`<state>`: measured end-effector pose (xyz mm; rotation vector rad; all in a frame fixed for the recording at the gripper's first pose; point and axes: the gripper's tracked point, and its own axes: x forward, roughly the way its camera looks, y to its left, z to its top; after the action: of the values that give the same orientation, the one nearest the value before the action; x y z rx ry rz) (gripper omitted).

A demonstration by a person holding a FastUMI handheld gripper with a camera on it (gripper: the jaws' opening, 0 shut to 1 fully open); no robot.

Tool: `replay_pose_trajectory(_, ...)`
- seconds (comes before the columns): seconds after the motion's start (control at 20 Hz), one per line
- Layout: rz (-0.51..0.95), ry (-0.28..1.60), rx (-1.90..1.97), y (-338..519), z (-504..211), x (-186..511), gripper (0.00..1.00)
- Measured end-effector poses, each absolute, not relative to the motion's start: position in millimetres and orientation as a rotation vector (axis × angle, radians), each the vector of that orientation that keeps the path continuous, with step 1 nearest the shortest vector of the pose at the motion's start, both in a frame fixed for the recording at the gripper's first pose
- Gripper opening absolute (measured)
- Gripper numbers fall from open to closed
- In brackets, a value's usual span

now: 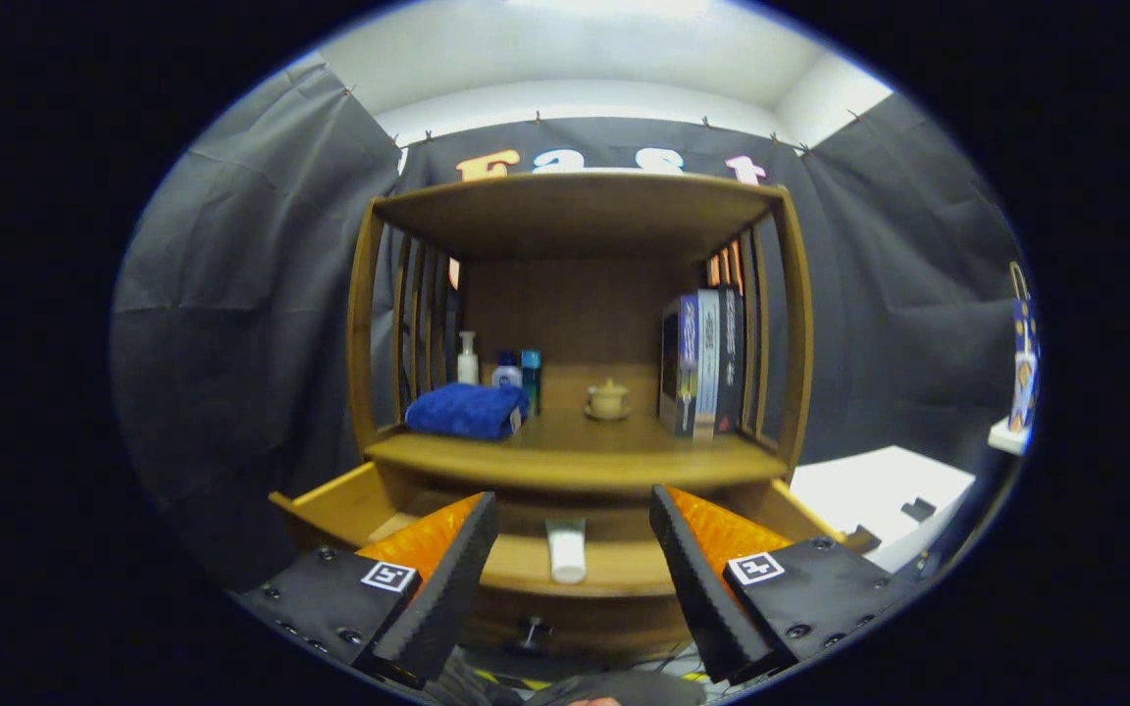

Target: Pull open the drawer, take out the items inside it, and place them on the countertop above the cabinet.

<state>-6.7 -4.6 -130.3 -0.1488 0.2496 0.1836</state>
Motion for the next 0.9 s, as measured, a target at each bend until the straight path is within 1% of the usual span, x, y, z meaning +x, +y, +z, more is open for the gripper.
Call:
replay_pose_trajectory(0.1,0.227,0.264,-0.197,10,-117,29,0.99)
replay_pose_trajectory(0.2,0.254,0.334,-0.205,23,-128,57,0.99)
replay_pose_trajectory(0.35,0.273,0.515,-0.140,35,-172,84,0.99)
replay_pose_trajectory(0.45,0.259,0.621,-0.201,24,-208,101,0.99)
replay_pose_trajectory(0.65,0.273,0.861,-0.321,15,-287,94,0.99)
replay_pose_trajectory(0.7,0.267,0.909,-0.329,13,-291,86,0.99)
replay_pose_trajectory(0.75,0.302,0.859,-0.335,22,-285,97,0.99)
replay_pose_trajectory(0.8,0.325,0.865,-0.362,20,-290,100,0.99)
replay_pose_trajectory(0.9,0.310,0.921,-0.390,17,-290,82,0.99)
